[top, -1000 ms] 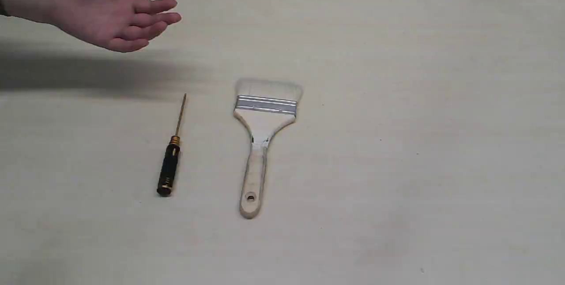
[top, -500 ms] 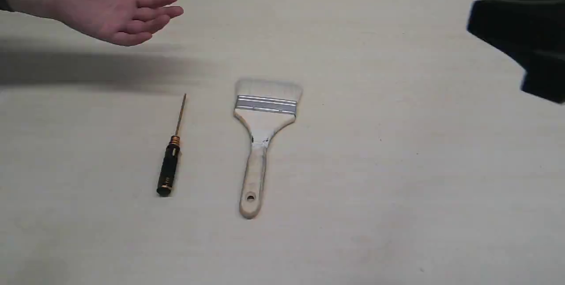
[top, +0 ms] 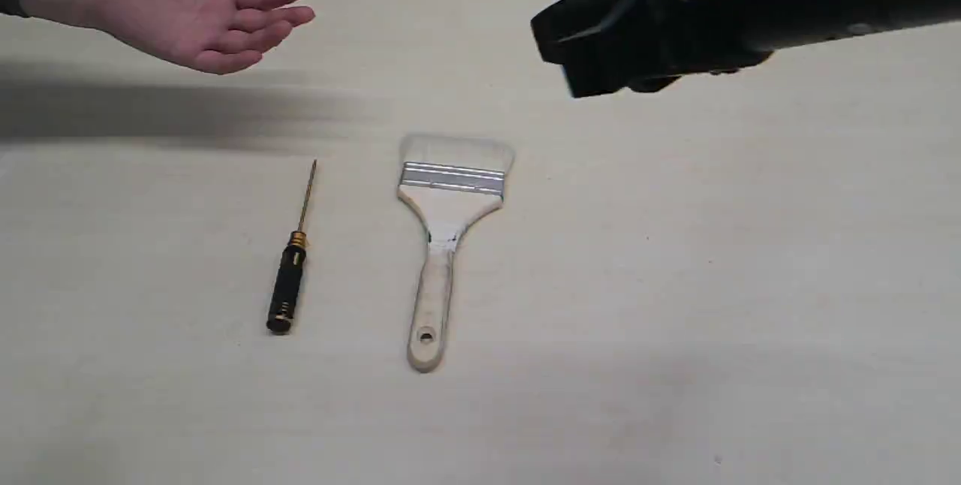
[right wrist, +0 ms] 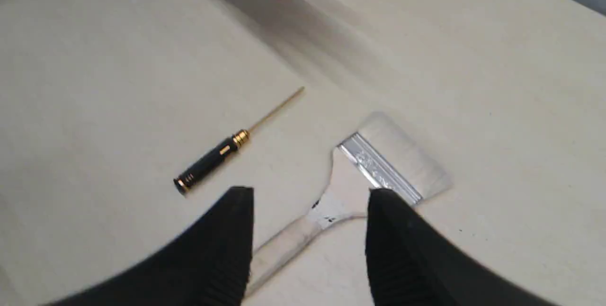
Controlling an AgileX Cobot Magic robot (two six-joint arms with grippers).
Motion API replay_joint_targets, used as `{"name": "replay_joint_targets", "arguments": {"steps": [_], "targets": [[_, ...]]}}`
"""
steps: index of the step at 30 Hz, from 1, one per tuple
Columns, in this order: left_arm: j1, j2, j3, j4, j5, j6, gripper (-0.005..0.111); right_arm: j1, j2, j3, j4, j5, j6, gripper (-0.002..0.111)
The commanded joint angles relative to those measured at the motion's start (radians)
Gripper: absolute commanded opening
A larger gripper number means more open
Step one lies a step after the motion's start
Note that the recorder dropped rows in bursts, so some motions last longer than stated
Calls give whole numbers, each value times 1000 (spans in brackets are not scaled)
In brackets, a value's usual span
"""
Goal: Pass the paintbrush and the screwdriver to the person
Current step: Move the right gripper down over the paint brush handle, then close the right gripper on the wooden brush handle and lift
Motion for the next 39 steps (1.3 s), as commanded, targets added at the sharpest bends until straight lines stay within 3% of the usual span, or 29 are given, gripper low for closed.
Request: {"name": "replay_joint_targets", "arguments": {"steps": [1,4,19,26,39], "targets": [[-8,-2,2,-2,-8,-2,0,45,116,-72,-165,81,167,52],[-8,-2,2,-2,-6,-2,0,57,219,-136,-177,156,202,56],[-8,-2,2,-2,-6,-2,0,57,536,-309,-161,258,443,56],[-8,-2,2,-2,-6,-2,0,57,636,-363,-114,272,481,56],[-8,-2,2,-4,-5,-2,0,125,804,-424,-206,254,652,56]]}}
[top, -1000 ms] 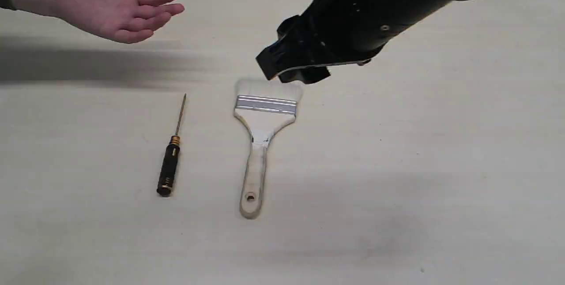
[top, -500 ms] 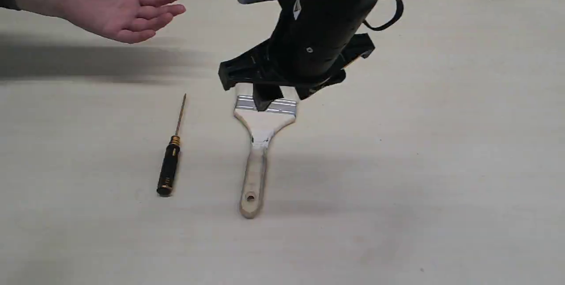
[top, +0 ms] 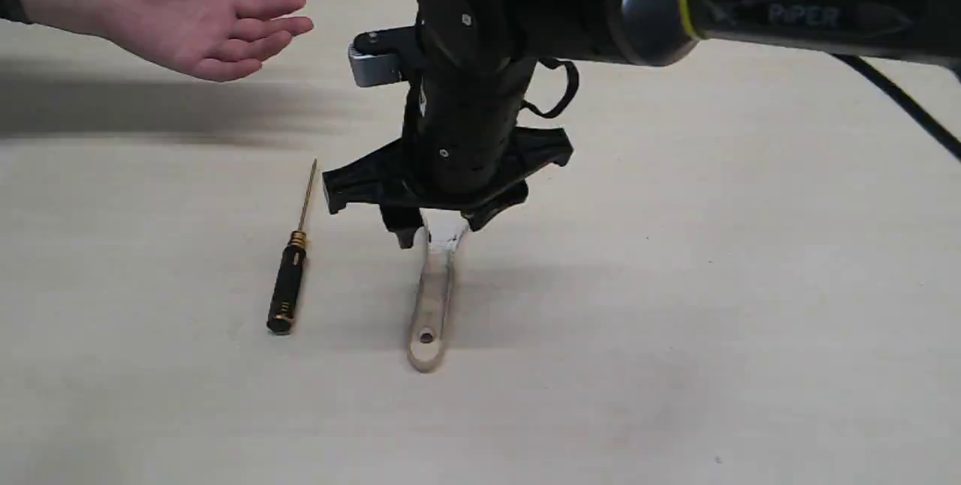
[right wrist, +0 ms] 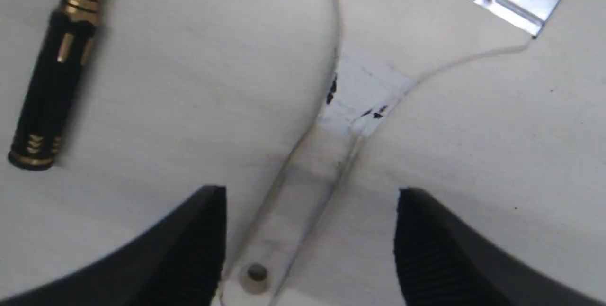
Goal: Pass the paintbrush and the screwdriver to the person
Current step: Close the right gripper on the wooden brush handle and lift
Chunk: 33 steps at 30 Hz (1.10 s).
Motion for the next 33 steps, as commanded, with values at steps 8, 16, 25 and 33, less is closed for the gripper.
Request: {"name": "replay_joint_targets", "arguments": {"steps": [8,16,25,33], "targets": [[-8,-2,2,-4,-5,-2,0,0,56,-8,-15,-63,101,56],[-8,-2,2,-4,-5,-2,0,-2,118,-8,-19,-88,137,56],[-8,-2,2,0,-8,-2,0,-2,144,-8,-120,-88,254,56],[-8,-2,2,0,-8,-2,0,-4,144,-8,-125,-131,296,53]]}}
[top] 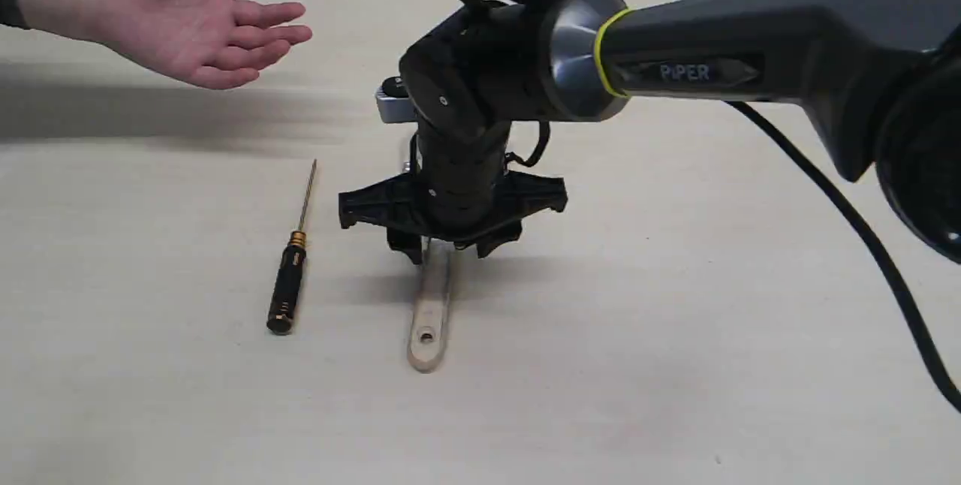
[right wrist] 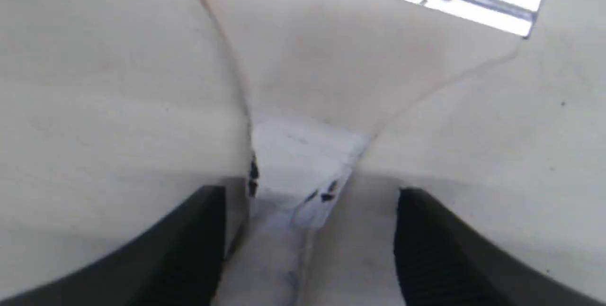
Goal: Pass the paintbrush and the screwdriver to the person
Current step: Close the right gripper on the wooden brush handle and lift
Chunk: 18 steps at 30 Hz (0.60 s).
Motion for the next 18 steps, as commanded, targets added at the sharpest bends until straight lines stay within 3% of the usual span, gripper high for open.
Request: {"name": "replay_joint_targets", "arguments": {"steps": [1,12,18], "targets": [[-8,-2,2,0,-8,-2,0,-4,4,-2,-15,-47,23,52],[-8,-2,2,0,-8,-2,0,-4,73,-2,-11,-69,32,50],[-8,-2,2,-4,-4,-2,0,-4,72,-2,-11,-69,27,35]]}}
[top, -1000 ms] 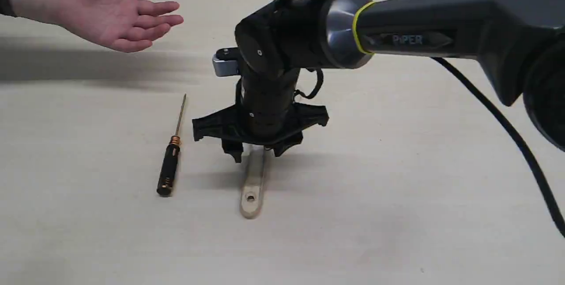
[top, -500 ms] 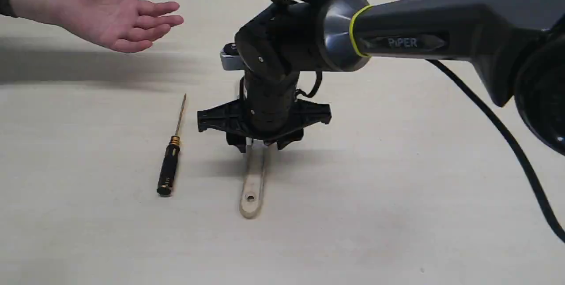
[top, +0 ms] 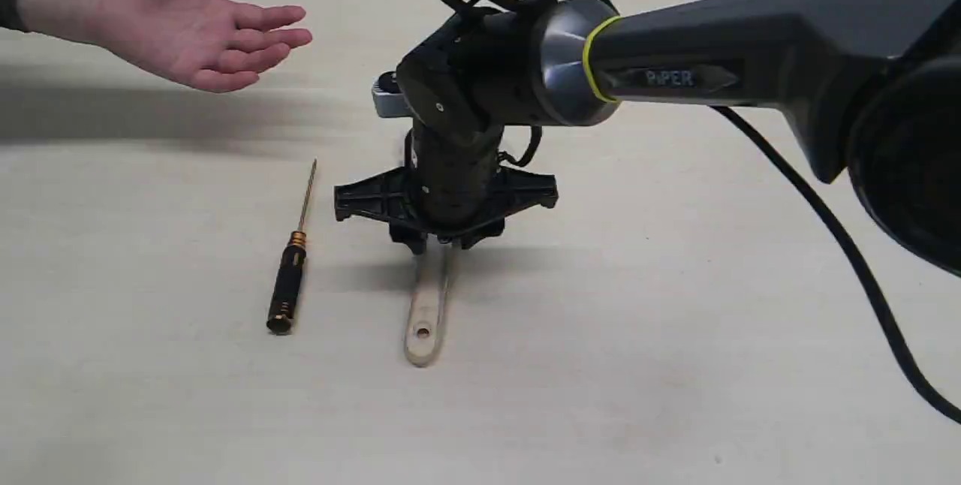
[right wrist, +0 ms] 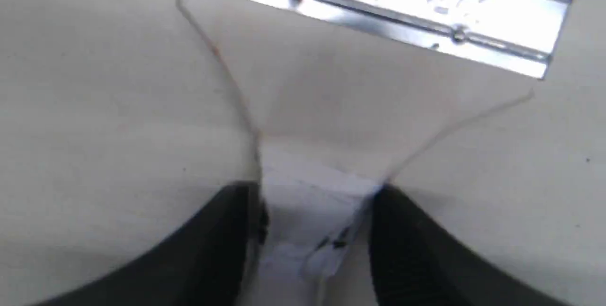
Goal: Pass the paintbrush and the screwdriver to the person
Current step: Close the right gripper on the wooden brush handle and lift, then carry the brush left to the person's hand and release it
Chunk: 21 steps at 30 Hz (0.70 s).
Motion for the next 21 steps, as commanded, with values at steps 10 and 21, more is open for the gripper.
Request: {"name": "replay_joint_targets", "arguments": {"steps": [10,21], "targets": [[-8,-2,2,-4,-6,-2,0,-4,36,7,10,-17,-148,4],[-8,-2,2,-4,-6,-2,0,1,-87,-77,40,-11,-285,4]]}}
